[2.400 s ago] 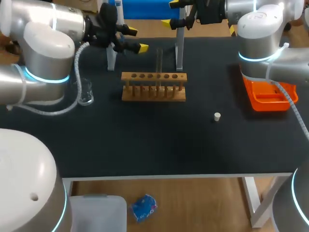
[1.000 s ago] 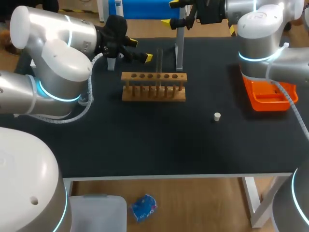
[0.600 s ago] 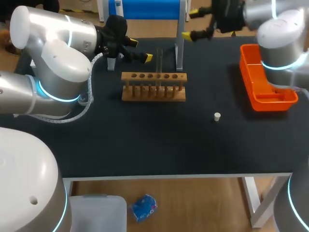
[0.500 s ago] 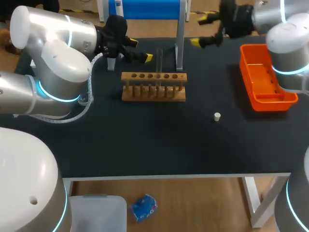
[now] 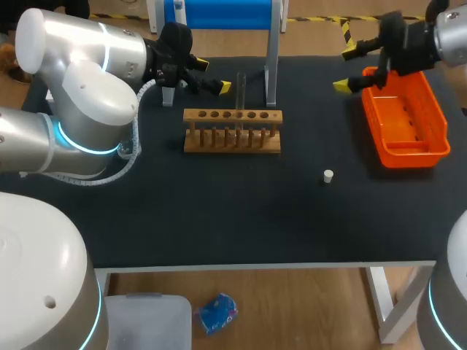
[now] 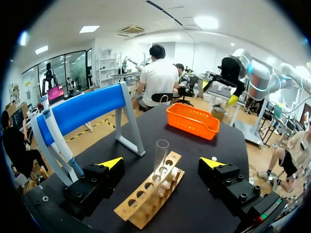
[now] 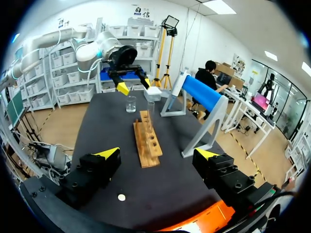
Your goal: Invert the test tube, pick up the pipette, mount the tip to pipette, aspirate from beaker and dispense into the tube, eject the tip, return the pipette, and cap with the stopper.
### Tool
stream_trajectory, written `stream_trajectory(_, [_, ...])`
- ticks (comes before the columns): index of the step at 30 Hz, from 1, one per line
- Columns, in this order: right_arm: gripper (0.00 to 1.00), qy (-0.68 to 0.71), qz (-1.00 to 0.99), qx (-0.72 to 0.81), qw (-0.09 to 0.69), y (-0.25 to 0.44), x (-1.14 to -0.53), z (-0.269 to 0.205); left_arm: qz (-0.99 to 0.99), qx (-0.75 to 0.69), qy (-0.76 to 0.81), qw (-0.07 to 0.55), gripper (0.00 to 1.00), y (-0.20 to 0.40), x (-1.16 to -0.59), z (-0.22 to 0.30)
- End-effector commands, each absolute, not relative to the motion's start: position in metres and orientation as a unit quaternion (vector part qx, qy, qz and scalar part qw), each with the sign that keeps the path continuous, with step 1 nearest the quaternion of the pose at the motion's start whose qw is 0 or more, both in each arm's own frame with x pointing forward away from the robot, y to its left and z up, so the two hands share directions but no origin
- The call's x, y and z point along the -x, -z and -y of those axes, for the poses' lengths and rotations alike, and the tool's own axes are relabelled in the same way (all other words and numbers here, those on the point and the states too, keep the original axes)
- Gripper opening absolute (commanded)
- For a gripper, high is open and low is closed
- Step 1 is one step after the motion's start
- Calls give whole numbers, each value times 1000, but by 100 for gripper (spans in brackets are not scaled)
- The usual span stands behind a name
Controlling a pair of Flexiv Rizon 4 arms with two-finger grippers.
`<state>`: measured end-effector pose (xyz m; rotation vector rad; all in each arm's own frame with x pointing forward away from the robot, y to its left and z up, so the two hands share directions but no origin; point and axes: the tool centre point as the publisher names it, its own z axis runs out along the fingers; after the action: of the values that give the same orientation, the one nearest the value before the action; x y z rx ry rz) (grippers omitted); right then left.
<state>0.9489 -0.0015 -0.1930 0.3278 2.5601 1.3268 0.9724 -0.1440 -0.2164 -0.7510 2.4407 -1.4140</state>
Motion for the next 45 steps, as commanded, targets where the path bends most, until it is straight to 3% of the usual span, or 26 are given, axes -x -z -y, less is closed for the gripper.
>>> stream_trajectory(1, [100, -452, -877, -112, 118, 186, -944, 9, -831, 255, 482, 110, 100, 216, -973, 143])
stream_trajectory(7, [100, -452, -877, -112, 118, 186, -944, 9, -831, 255, 482, 110, 100, 216, -973, 143])
stream_trajectory(14, [100, -459, -875, -131, 75, 235, -876, 36, -831, 255, 482, 110, 100, 216, -973, 143])
stream_trajectory(22, [100, -496, -847, -172, 83, 273, -833, 52, -831, 255, 482, 110, 100, 216, -973, 143])
stream_trajectory(45, [100, -482, -859, -139, 100, 300, -822, 37, -831, 255, 482, 110, 100, 216, -973, 143])
